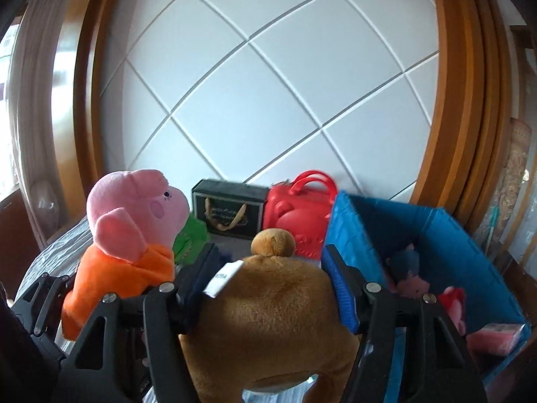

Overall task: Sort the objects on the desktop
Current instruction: 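Carry the pink pig and brown bear over the blue bin with both grippers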

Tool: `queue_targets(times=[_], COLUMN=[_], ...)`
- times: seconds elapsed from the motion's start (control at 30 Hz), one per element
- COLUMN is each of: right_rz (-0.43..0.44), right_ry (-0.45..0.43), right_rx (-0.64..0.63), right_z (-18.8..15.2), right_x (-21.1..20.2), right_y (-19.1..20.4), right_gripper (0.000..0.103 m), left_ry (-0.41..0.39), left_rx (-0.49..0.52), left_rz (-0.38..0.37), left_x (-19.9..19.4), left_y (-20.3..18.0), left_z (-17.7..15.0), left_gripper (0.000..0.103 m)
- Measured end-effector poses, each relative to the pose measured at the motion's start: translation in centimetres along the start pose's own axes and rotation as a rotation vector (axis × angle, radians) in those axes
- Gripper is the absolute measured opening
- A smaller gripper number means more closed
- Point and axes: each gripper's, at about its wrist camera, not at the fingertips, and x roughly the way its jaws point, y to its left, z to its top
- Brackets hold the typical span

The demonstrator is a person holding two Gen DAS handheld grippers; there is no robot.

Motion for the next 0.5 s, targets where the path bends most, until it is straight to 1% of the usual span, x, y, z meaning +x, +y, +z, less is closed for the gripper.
queue_targets(times=[0.03, 0.07, 0.1, 0.17, 0.2, 0.27, 0.33, 0.37, 0.47, 0.5], right_rz=[-0.02, -0.05, -0.083, -0.119, -0.136, -0.157, -0.18, -0.182, -0.182, -0.184], right_ry=[-0.028, -0.041, -0.05, -0.042, -0.036, -0.016, 0.013, 0.027, 0.067, 0.075], right_rx=[0.003, 0.009, 0.016, 0.064, 0.091, 0.143, 0.189, 0.206, 0.249, 0.262], right_z=[0.8, 1.5, 2.2, 2.7, 2.8, 2.1, 0.5, -0.2, -2.3, -2.9], right_x=[-0.3, -0.4, -0.5, -0.1, 0.1, 0.4, 0.9, 1.0, 1.9, 2.0], right_y=[-2.7, -5.4, -8.2, -13.6, -16.3, -21.5, -26.1, -27.7, -31.7, -32.7], right_gripper=[0.032, 0.024, 0.024, 0.024, 0.024, 0.024, 0.024, 0.024, 0.024, 0.024], left_ry=[-0.01, -0.021, -0.026, -0.025, -0.032, -0.015, 0.023, 0.012, -0.045, -0.022], left_rx=[-0.003, -0.006, -0.006, -0.001, 0.006, 0.039, 0.046, 0.049, 0.131, 0.144], left_rz=[-0.011, -0.023, -0.05, -0.094, -0.1, -0.125, -0.167, -0.19, -0.158, -0.177], left_x=[0.6, 1.2, 2.0, 3.8, 4.8, 6.6, 7.6, 7.6, 7.8, 8.6], left_y=[-2.3, -4.6, -7.1, -13.1, -15.8, -21.2, -24.8, -26.4, -31.5, -32.8], left_z=[1.3, 2.6, 4.0, 6.3, 7.0, 7.8, 8.3, 8.6, 9.1, 9.3], left_gripper=[0.058, 0.058, 0.058, 0.058, 0.058, 0.058, 0.058, 0.058, 0.059, 0.059])
